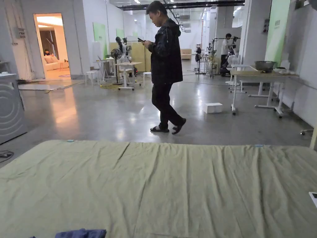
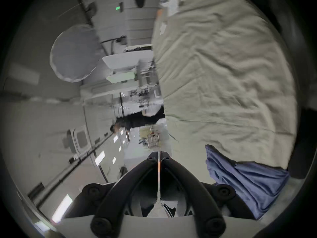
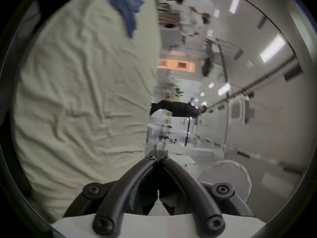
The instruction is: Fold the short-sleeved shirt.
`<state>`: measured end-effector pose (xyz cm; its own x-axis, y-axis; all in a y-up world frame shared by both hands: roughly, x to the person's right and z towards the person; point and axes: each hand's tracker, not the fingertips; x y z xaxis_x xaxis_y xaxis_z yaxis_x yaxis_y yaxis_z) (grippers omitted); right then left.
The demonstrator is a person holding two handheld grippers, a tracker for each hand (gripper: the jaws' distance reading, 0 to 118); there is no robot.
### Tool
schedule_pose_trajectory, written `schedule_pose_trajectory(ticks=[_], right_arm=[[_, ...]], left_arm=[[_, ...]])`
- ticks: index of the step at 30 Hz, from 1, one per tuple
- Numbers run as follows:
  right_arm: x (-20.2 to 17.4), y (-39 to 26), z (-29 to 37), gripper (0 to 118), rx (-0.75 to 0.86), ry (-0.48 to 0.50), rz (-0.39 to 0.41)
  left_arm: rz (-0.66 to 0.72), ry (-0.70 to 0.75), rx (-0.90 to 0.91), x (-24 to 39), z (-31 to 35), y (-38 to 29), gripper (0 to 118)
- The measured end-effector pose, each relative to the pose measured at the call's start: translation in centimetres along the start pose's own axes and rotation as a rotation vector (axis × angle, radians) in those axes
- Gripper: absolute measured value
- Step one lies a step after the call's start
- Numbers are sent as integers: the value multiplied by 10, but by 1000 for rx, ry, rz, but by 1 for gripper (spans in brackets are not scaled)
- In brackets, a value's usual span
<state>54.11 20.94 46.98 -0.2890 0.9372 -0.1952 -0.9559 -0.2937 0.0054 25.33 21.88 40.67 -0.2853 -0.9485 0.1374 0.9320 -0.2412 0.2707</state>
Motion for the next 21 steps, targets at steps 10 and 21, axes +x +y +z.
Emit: schedule_pose_trajectory(ticks=[10,21], right_arm=[[115,-73,37,0,-187,-402,-1328],[93,-100,56,0,-140,-348,-1821]], left_arm=[[1738,181,-24,-118,22,-73,1],[1919,89,152,-108,39,-79,1]])
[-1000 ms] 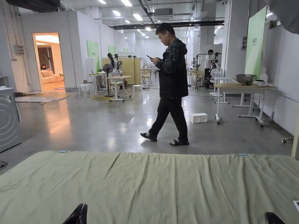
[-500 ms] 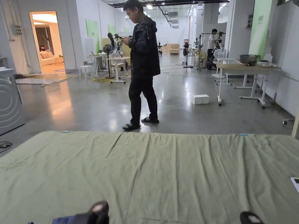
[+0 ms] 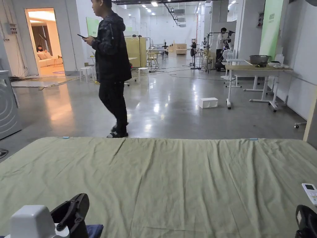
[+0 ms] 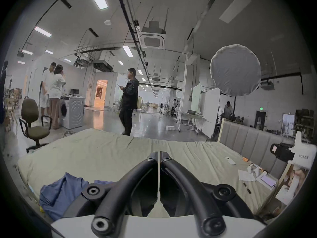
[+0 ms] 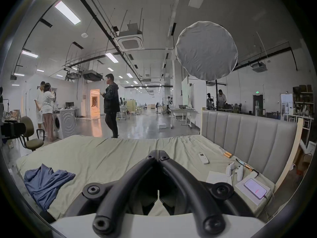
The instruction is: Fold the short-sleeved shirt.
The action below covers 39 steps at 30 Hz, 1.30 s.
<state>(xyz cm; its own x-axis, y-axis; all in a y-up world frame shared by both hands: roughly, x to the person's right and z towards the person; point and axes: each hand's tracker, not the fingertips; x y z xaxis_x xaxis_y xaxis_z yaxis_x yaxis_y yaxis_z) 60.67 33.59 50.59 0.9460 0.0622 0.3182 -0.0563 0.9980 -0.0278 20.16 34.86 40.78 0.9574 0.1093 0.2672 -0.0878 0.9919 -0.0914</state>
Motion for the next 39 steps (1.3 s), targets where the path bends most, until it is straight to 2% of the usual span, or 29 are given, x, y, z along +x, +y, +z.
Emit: schedule_pose_trajectory(ticks=[5,8,13,14,17,18,19,20,21,23,28,32,36,39], right_arm=[[-2,1,1,0,-4,30,-12],[-2,-4,4,0,-7,52,-13],[-4,-15,4,0,-42,115,-1],[-6,-19,4,0,-63,131,6],[-6,-29,4,0,-88,165,4],[-8,-32,2,0,-96,170,4],[-10,-35,0,0,-108,172,0],[-12,-39,-2,0,-131,173,-16],[-12,-43,-4,0,-169,171,-42],[-20,-48,-8,0,-176,173,-23],[-31,-67,-19,0,-258,221,29],[-42,-78,-24,0,-315,222,60],[-53,-93,-28,0,-430,253,87],[-62,-100,-28,0,-447,286,137]], left_arm=[[-45,8,-18,-3,0,-1,1],[-82,73,-84,-16,0,-3,1],[-43,129,-126,-62,8,-2,2],[-73,179,-156,-73,9,-4,6],[-132,350,-190,-104,9,-11,39],[-110,342,-213,-120,8,-13,54],[-76,320,-243,-135,5,-16,64],[-39,287,-289,-148,0,-21,69],[-8,269,-329,-157,-5,-26,71],[25,275,-395,-176,-16,-43,72],[-23,296,-581,-205,-68,-106,73],[94,291,-749,-236,-116,-157,73],[90,347,-817,-261,-154,-201,73],[110,349,-886,-271,-168,-224,74]])
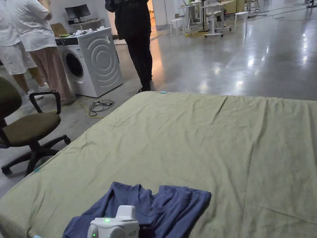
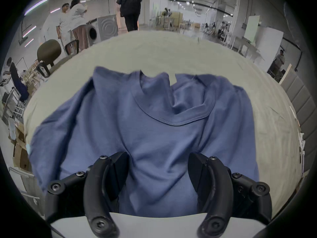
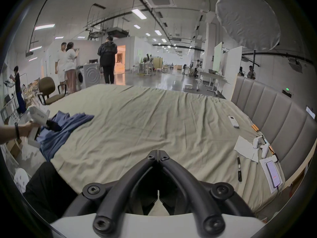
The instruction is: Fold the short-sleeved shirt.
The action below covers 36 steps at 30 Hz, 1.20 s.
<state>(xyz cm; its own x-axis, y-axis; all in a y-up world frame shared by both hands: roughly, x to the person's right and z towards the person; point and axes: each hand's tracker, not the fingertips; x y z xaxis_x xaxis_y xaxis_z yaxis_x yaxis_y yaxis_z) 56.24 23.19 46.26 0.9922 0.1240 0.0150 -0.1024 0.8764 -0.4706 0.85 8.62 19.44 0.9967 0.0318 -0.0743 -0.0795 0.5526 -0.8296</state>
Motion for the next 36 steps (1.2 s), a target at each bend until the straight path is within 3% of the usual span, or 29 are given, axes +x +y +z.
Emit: schedule_pose_trajectory(ticks=[2,3,4,5,6,7,10,13,17,18,22,26,32,36], right_arm=[[-6,-4,-2,0,-16,10,11],[-9,-7,-4,0,-28,17,13],[-11,-9,-7,0,-40,21,10],[-13,-12,-9,0,-54,28,3],[-14,-15,-10,0,-68,35,-5],[-16,-16,-10,0,-78,41,-11],[-16,-17,-4,0,-79,60,-8],[-10,-18,6,0,-52,69,-9],[3,-26,13,0,-61,52,-28],[6,-28,15,0,-63,50,-38],[16,-37,23,0,-69,34,-100],[26,-43,34,0,-54,15,-148],[45,-50,59,0,-34,-52,-174],[63,-62,77,0,-31,-124,-199]], left_arm=[[-25,-2,49,2,4,-1,73],[-43,12,33,6,6,-2,68],[-47,8,27,7,7,0,55],[-61,-2,19,8,7,1,34],[-71,27,29,11,7,4,2],[-88,115,29,15,2,7,2],[33,39,-8,5,-5,11,2],[286,-113,44,-25,7,14,2],[627,-336,272,-64,49,15,2],[659,-354,310,-67,58,18,2],[648,-426,416,-65,97,43,2],[585,-532,474,-23,122,85,2],[321,-712,440,125,127,136,2],[128,-814,330,249,110,126,2]])
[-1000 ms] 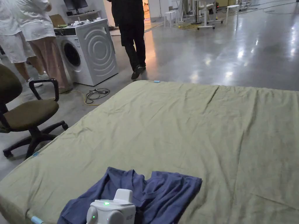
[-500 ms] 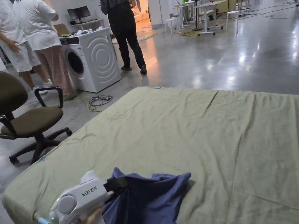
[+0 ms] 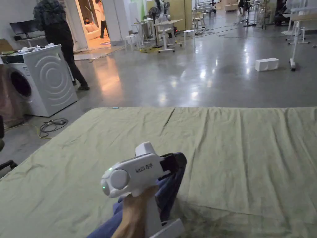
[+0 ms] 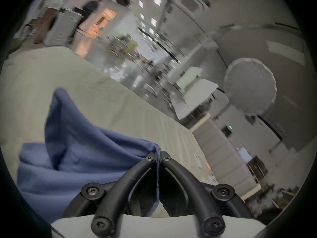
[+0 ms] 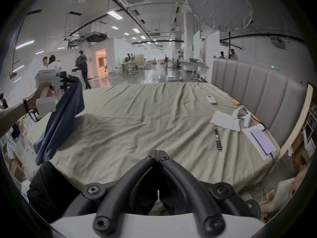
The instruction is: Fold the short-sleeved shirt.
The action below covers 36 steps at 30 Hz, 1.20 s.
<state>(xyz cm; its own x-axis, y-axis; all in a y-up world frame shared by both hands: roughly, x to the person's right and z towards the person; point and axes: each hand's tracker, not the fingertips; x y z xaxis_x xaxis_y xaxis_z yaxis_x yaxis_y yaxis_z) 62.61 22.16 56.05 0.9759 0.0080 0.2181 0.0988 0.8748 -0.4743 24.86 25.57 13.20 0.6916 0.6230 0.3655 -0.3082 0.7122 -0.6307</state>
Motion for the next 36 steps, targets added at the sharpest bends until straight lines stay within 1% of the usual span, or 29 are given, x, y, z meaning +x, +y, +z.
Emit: schedule_pose_trajectory(ticks=[2,3,4,6,8,9,10,12,14,16,19,20,21,22,23,24,27,28,30,32,35,36], right_arm=[[12,-7,7,0,-5,-39,-27],[17,-10,10,0,-12,-53,-38],[23,-14,13,0,-18,-73,-51],[31,-21,17,0,-27,-99,-70],[39,-29,20,0,-47,-119,-87],[43,-32,20,0,-57,-124,-93],[45,-36,20,0,-68,-131,-97],[49,-40,21,0,-80,-149,-106],[49,-40,22,0,-83,-154,-126],[48,-41,22,0,-82,-156,-139],[44,-41,20,0,-79,-152,-131],[41,-40,20,0,-77,-147,-117],[39,-39,19,0,-72,-138,-105],[37,-36,18,0,-64,-126,-96],[35,-34,17,0,-58,-113,-92],[33,-32,15,0,-47,-102,-92],[28,-19,9,0,-2,-48,-124],[27,-13,6,0,11,-17,-143],[23,2,0,0,33,1,-171],[17,17,-4,0,84,23,-169],[5,38,-5,0,152,51,-128],[1,44,-5,0,168,62,-118]], left_arm=[[55,-121,-87,35,-39,-41,2],[67,-156,-106,49,-52,-62,2],[62,-193,-173,67,-67,-86,2],[3,-196,-265,99,-87,-138,2],[-62,-244,-409,129,-102,-194,2],[-77,-251,-435,141,-104,-217,2],[-97,-289,-505,154,-108,-241,2],[-168,-332,-578,176,-110,-280,2],[-235,-372,-668,194,-114,-310,2],[-295,-400,-716,210,-116,-330,2],[-399,-392,-722,217,-114,-342,2],[-389,-381,-713,213,-114,-338,5],[-370,-384,-717,207,-112,-332,20],[-312,-388,-712,200,-108,-322,37],[-289,-379,-681,191,-97,-307,51],[-289,-370,-648,185,-86,-292,58],[-315,-329,-484,156,-28,-231,59],[-325,-300,-437,145,-5,-206,59],[-366,-195,-313,130,45,-164,62],[-423,-63,-133,124,100,-134,61],[-517,108,125,126,177,-112,59],[-562,168,220,129,202,-110,54]])
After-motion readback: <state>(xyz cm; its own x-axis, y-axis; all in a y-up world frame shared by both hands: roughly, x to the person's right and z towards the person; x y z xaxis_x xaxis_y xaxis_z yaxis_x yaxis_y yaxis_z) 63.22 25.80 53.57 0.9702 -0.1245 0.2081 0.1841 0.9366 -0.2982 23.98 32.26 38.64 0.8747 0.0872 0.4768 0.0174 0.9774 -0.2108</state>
